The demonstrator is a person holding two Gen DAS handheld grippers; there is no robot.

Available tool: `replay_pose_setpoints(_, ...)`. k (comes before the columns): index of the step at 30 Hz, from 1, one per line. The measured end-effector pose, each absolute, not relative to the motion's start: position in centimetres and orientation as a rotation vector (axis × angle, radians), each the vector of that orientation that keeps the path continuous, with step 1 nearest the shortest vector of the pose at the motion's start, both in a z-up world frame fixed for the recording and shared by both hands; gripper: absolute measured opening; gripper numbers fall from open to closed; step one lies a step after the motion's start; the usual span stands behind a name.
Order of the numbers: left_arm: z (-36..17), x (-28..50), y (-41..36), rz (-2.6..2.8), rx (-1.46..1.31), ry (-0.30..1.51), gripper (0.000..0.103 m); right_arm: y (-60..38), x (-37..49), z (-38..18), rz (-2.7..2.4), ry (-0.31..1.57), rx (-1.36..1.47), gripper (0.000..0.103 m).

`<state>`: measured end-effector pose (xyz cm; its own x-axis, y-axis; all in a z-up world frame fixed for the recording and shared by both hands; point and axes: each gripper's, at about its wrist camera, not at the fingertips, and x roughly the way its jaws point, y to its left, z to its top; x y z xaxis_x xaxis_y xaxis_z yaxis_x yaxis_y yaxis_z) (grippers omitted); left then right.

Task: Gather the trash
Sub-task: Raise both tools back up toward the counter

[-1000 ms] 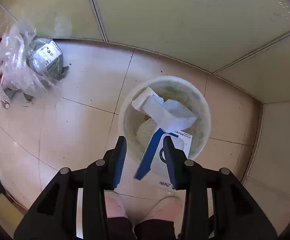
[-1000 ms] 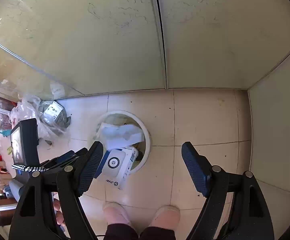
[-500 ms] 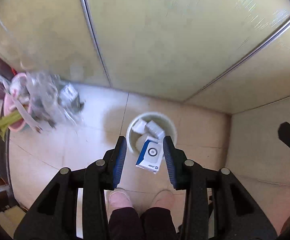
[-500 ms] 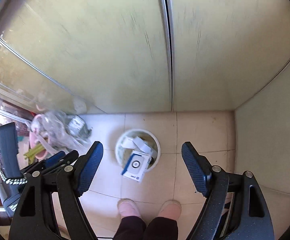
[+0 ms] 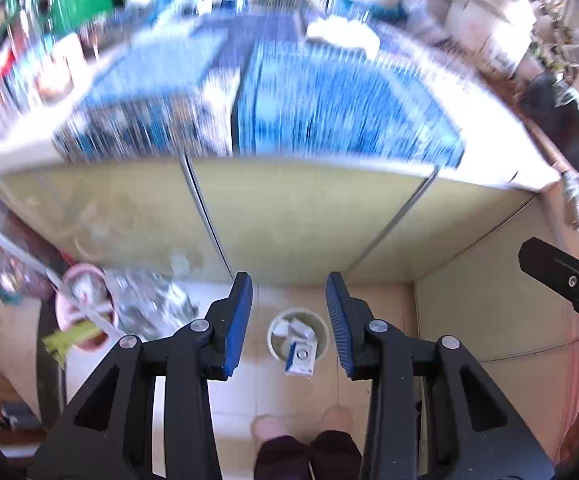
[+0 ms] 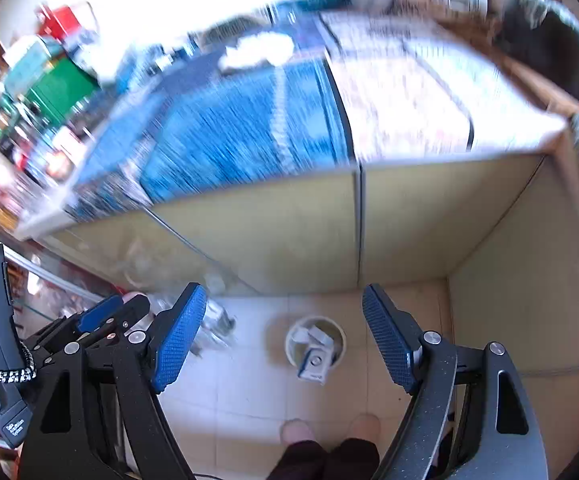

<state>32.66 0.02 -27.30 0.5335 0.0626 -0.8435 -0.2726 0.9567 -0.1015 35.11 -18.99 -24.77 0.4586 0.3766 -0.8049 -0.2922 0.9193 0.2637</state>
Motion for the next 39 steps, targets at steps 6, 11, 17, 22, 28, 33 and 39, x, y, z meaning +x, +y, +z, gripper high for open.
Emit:
replay_pose_setpoints(6, -19.3, 31.4, 0.8, 0.167, -0.201, 0.872, 0.049, -17.9, 33.2, -18.0, 0.392, 0.870, 0.070, 0.078)
replay_pose_setpoints(11, -15.1, 31.6, 1.3, 0.164, -0.169, 0.810, 0.054, -17.3, 33.3, -14.5, 0.377, 0.802, 0.046, 0.078)
replay_pose_setpoints(17, -13.0, 34.2, 1.9, 0.173, -0.152, 0.792, 0.057, -17.5, 35.6, -12.7, 0.381, 0.770, 0.037, 0.078)
replay_pose_setpoints(22, -12.0, 38.2, 2.1, 0.203, -0.142, 0.779, 0.057, -18.2, 39.1, -12.0, 0.409, 0.749, 0.026, 0.078)
replay_pose_setpoints(28, -10.4, 44.9, 2.2, 0.250, -0.138, 0.776, 0.059, -19.0, 45.7, -11.3, 0.443, 0.751, -0.012, 0.078)
replay_pose_setpoints(33, -9.7, 49.8, 3.1, 0.309, -0.222, 0.770, 0.059, -19.6, 51.6, -11.3, 0.494, 0.785, -0.040, 0.078)
replay_pose_setpoints(39, -9.1, 54.4, 4.9, 0.369, -0.252, 0.768, 0.059, -19.7, 57.0, -12.7, 0.500, 0.829, -0.038, 0.078)
